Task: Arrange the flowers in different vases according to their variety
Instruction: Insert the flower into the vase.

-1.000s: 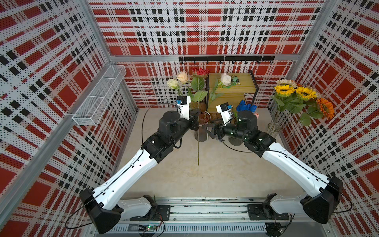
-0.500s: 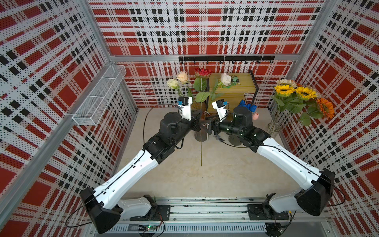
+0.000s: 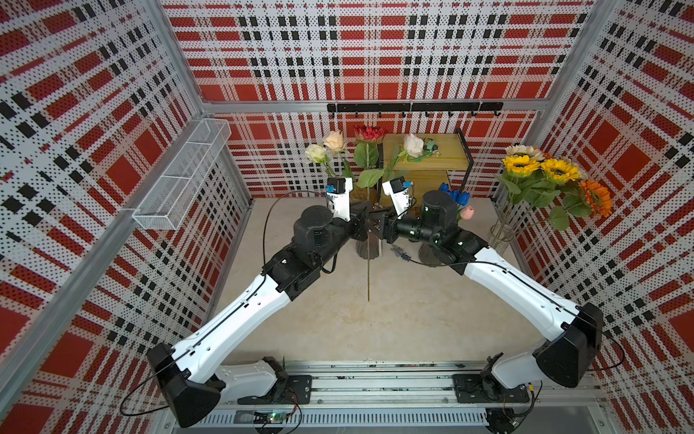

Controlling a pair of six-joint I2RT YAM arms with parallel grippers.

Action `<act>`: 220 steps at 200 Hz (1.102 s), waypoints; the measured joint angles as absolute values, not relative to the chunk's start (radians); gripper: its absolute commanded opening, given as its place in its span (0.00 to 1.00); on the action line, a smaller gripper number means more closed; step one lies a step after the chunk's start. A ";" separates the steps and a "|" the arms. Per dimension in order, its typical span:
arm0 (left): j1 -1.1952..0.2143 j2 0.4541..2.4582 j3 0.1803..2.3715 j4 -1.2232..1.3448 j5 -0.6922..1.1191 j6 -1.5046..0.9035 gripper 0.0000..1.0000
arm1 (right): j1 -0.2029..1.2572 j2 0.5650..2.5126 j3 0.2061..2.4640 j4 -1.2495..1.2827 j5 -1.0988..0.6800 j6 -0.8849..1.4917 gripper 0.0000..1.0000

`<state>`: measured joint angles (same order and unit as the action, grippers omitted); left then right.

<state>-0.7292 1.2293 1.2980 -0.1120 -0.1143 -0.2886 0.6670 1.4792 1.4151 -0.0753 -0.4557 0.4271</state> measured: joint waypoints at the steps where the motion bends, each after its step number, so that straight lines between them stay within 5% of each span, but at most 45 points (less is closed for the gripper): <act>1: -0.729 1.229 1.298 -0.112 -0.114 -0.289 0.10 | 0.667 1.479 1.415 -0.075 -0.456 0.429 0.19; 15: -0.729 1.229 1.298 -0.112 -0.118 -0.290 0.40 | 0.672 1.482 1.419 -0.070 -0.463 0.433 0.00; 31: -0.729 1.224 1.298 -0.112 -0.131 -0.289 0.75 | 0.672 1.482 1.423 -0.070 -0.452 0.440 0.00; 51: -0.713 1.211 1.298 -0.114 -0.154 -0.288 1.00 | 0.671 1.481 1.424 -0.076 -0.414 0.434 0.00; 145: -0.244 0.958 1.159 -0.194 -0.115 -0.380 0.99 | 0.508 1.169 1.413 -0.247 0.088 0.167 0.00; 220: -0.178 0.943 1.066 -0.236 -0.036 -0.420 0.99 | 0.221 1.068 1.395 -0.150 0.344 -0.087 0.00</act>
